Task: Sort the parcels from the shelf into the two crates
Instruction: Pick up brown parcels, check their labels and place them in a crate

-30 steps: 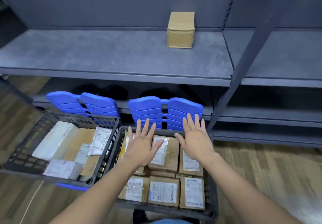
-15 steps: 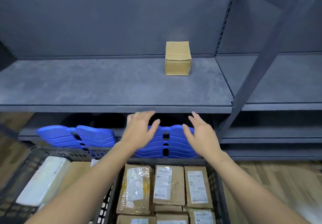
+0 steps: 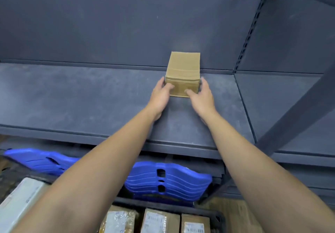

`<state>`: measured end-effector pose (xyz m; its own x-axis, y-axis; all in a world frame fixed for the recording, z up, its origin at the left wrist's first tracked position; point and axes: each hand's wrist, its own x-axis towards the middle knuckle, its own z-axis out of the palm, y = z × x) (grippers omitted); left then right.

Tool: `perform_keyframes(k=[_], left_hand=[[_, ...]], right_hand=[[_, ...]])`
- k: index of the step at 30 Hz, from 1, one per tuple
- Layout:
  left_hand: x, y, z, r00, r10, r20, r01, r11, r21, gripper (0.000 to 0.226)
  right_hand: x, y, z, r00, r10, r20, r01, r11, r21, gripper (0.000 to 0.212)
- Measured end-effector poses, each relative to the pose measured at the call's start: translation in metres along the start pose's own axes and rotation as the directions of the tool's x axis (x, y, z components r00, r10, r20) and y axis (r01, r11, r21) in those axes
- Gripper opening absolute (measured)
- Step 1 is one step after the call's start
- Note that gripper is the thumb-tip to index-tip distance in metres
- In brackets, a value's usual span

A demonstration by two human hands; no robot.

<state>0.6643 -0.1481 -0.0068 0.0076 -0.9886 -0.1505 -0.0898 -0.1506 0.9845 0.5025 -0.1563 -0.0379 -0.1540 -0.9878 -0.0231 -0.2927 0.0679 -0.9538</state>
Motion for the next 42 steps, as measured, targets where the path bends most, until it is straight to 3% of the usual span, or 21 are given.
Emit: perform_keyframes(k=[4, 7, 9, 12, 14, 16, 17, 19, 21, 23, 27, 32, 35, 37, 39, 42], left_hand=[[-0.024, -0.001, -0.012, 0.984, -0.001, -0.18, -0.003, 1.0, -0.023, 0.05], [-0.048, -0.023, -0.042, 0.969, 0.055, -0.24, -0.059, 0.998, -0.01, 0.028], [-0.046, -0.029, -0.058, 0.975, 0.116, -0.189, -0.11, 0.993, 0.039, 0.03], [-0.03, -0.025, -0.057, 0.99, 0.097, -0.098, -0.092, 0.994, 0.051, 0.043], [-0.027, -0.022, -0.054, 0.991, 0.099, -0.094, -0.089, 0.991, 0.103, 0.041], [-0.031, -0.007, -0.063, 0.993, 0.084, -0.08, -0.081, 0.996, 0.042, 0.047], [-0.034, 0.003, -0.074, 0.995, 0.08, -0.062, -0.083, 0.996, -0.036, 0.051], [-0.044, 0.022, -0.1, 0.992, 0.12, 0.025, -0.113, 0.974, -0.198, 0.054], [-0.058, 0.035, -0.114, 0.969, 0.2, 0.148, -0.161, 0.957, -0.243, 0.053], [-0.072, 0.037, -0.116, 0.941, 0.246, 0.234, -0.195, 0.956, -0.22, 0.049], [-0.104, 0.042, -0.124, 0.95, 0.221, 0.221, -0.171, 0.959, -0.225, 0.042], [-0.138, 0.049, -0.16, 0.956, 0.211, 0.205, -0.154, 0.953, -0.26, 0.047], [-0.157, 0.055, -0.184, 0.967, 0.16, 0.198, -0.123, 0.975, -0.187, 0.043], [-0.171, 0.063, -0.195, 0.973, 0.093, 0.21, -0.076, 0.994, -0.084, 0.045], [-0.186, 0.072, -0.198, 0.979, 0.068, 0.191, -0.06, 0.997, -0.046, 0.048], [-0.214, 0.084, -0.186, 0.998, 0.06, -0.021, -0.063, 0.976, -0.206, 0.046]], right_hand=[[-0.052, -0.009, -0.015, 0.995, -0.097, -0.03, 0.093, 0.988, -0.12, 0.118], [-0.106, 0.008, -0.035, 0.962, -0.251, 0.106, 0.272, 0.884, -0.38, 0.132], [-0.126, 0.02, -0.036, 0.927, -0.316, 0.203, 0.373, 0.828, -0.419, 0.123], [-0.135, 0.024, -0.026, 0.907, -0.348, 0.238, 0.411, 0.855, -0.316, 0.098], [-0.136, 0.022, -0.022, 0.928, -0.302, 0.217, 0.345, 0.916, -0.203, 0.087], [-0.139, 0.016, -0.021, 0.967, -0.201, 0.156, 0.19, 0.979, 0.078, 0.08], [-0.141, 0.01, -0.022, 0.982, -0.138, 0.133, 0.097, 0.956, 0.278, 0.074], [-0.145, -0.011, -0.025, 0.986, -0.003, 0.169, -0.098, 0.804, 0.587, 0.048], [-0.15, -0.028, -0.024, 0.957, 0.092, 0.276, -0.262, 0.682, 0.683, 0.035], [-0.157, -0.033, -0.016, 0.923, 0.147, 0.355, -0.364, 0.637, 0.68, 0.052], [-0.177, -0.038, 0.004, 0.913, 0.124, 0.388, -0.362, 0.685, 0.633, 0.06], [-0.206, -0.051, 0.013, 0.928, 0.024, 0.371, -0.264, 0.747, 0.61, 0.043], [-0.222, -0.061, 0.011, 0.957, -0.054, 0.286, -0.166, 0.707, 0.687, 0.078], [-0.237, -0.067, 0.009, 0.94, -0.107, 0.324, -0.119, 0.788, 0.604, 0.105], [-0.254, -0.071, 0.014, 0.889, -0.131, 0.439, -0.084, 0.895, 0.438, 0.1], [-0.283, -0.077, 0.035, 0.874, -0.132, 0.467, -0.055, 0.929, 0.366, 0.092]])
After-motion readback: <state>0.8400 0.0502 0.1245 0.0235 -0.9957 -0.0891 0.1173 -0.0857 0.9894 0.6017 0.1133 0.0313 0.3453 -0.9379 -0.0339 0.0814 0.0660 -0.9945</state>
